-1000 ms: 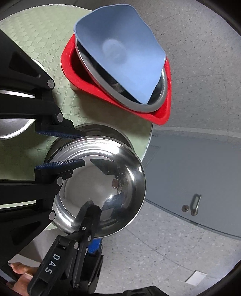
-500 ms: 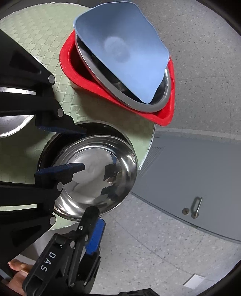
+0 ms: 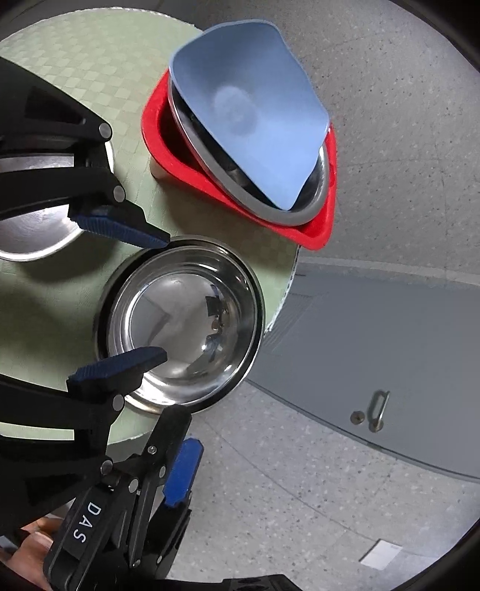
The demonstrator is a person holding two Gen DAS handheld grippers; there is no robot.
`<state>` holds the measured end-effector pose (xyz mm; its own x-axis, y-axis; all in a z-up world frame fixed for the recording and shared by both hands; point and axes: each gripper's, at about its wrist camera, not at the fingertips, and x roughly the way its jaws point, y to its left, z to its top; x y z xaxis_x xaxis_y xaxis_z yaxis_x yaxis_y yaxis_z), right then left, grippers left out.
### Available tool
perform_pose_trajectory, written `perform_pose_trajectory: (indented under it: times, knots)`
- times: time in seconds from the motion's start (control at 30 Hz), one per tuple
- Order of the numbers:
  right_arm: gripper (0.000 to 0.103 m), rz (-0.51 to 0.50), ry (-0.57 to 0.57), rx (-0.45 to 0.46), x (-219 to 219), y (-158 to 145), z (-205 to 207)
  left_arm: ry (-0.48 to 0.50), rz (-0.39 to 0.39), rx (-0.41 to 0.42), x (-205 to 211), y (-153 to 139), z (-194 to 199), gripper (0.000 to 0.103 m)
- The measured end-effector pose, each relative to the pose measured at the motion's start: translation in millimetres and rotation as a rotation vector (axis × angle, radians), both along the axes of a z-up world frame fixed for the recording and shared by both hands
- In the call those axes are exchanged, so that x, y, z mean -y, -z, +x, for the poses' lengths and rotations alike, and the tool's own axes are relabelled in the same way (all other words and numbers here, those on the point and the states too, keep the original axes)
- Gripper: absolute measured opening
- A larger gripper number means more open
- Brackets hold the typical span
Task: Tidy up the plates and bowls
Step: 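Lower the shallow steel bowl onto the fluted steel bowl and open the right tool, then withdraw the right tool from the stacked steel bowls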
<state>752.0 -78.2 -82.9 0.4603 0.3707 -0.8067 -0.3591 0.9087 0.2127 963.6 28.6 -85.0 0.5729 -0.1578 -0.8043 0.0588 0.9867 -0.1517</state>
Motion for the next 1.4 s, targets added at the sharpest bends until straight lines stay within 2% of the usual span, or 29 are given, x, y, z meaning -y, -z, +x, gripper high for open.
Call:
perform_pose_trajectory:
  times: [0.07, 0.33, 0.53, 0.77, 1.03, 1.4]
  knots:
    - [0.049, 0.001, 0.002, 0.007, 0.7, -3.3, -5.6, -0.008, 0.003, 0.012, -1.9, -5.6, -11.7, 0.056]
    - [0.058, 0.026, -0.020, 0.040, -4.3, -19.6, -38.2, -0.088, 0.018, 0.096, -26.2, -31.4, -78.6, 0.080]
    - [0.062, 0.054, -0.076, 0.023, -21.5, -18.6, -62.2, -0.158, 0.037, 0.124, -44.1, -38.2, -135.4, 0.089]
    - [0.063, 0.065, -0.133, -0.009, -49.1, -8.7, -79.1, -0.246, 0.060, 0.124, -69.5, -38.0, -186.5, 0.093]
    - [0.064, 0.062, -0.173, -0.053, -79.0, 6.9, -86.2, -0.300, 0.062, 0.086, -92.8, -32.4, -209.6, 0.094]
    - [0.064, 0.045, -0.183, -0.119, -107.5, 34.0, -78.7, -0.311, 0.061, -0.004, -102.1, -11.4, -194.5, 0.094]
